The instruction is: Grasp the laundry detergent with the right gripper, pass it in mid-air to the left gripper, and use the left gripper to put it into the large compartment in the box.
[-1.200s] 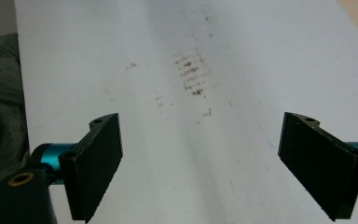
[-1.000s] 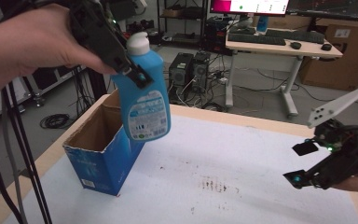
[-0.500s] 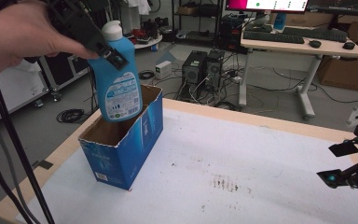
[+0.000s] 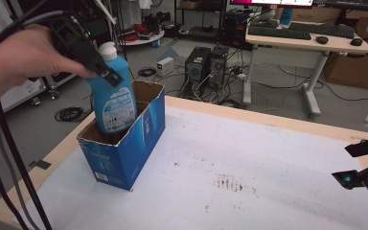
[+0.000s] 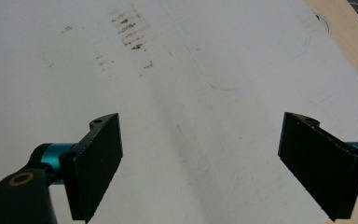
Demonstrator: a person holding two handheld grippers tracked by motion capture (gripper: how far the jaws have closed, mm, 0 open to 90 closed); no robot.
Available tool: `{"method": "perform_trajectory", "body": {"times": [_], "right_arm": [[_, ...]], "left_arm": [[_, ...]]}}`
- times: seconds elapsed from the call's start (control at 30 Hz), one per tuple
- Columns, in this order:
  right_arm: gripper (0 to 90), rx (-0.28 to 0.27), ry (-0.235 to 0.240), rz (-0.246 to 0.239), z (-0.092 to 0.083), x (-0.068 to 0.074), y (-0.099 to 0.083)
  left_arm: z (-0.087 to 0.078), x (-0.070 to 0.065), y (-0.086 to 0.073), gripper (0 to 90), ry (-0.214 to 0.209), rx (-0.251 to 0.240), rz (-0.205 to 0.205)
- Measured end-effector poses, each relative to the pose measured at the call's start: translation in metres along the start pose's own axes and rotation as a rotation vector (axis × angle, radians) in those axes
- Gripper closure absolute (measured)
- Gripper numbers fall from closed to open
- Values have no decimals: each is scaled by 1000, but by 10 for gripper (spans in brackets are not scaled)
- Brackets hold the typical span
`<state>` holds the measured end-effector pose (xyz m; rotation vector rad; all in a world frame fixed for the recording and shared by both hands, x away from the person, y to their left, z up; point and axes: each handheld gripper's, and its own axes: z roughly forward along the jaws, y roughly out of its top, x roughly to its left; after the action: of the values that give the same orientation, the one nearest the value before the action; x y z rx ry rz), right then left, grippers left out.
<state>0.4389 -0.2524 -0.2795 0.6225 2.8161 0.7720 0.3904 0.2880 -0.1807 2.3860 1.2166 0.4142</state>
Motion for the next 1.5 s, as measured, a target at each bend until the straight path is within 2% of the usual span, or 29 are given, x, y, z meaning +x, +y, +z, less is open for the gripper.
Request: {"method": "perform_trajectory", "body": {"times": [0.17, 0.23, 0.37, 0.67, 1.0, 1.03, 1.1, 1.2, 1.5], "right_arm": [[130, 3, -4, 13, 1, -2, -1], [130, 6, -2, 10, 1, -2, -2], [130, 13, -5, 11, 3, 0, -2], [130, 27, -5, 7, 5, 1, -3], [130, 33, -6, 9, 7, 2, -5], [129, 32, -5, 8, 7, 2, -5], [129, 34, -4, 4, 7, 2, -5], [129, 35, -3, -1, 7, 2, -5], [129, 30, -7, 0, 5, 4, -6]], "left_arm": [[24, 1, -12, 382, -18, 34, 7], [32, 0, -16, 382, -19, 54, 19], [51, 0, -25, 382, -18, 84, 17], [81, 0, -36, 382, -26, 145, 47], [97, -2, -42, 381, -25, 170, 67], [99, -2, -43, 381, -28, 184, 74], [102, 0, -44, 381, -31, 184, 68], [103, 1, -45, 381, -37, 175, 63], [104, 1, -42, 379, -38, 201, 76]]}}
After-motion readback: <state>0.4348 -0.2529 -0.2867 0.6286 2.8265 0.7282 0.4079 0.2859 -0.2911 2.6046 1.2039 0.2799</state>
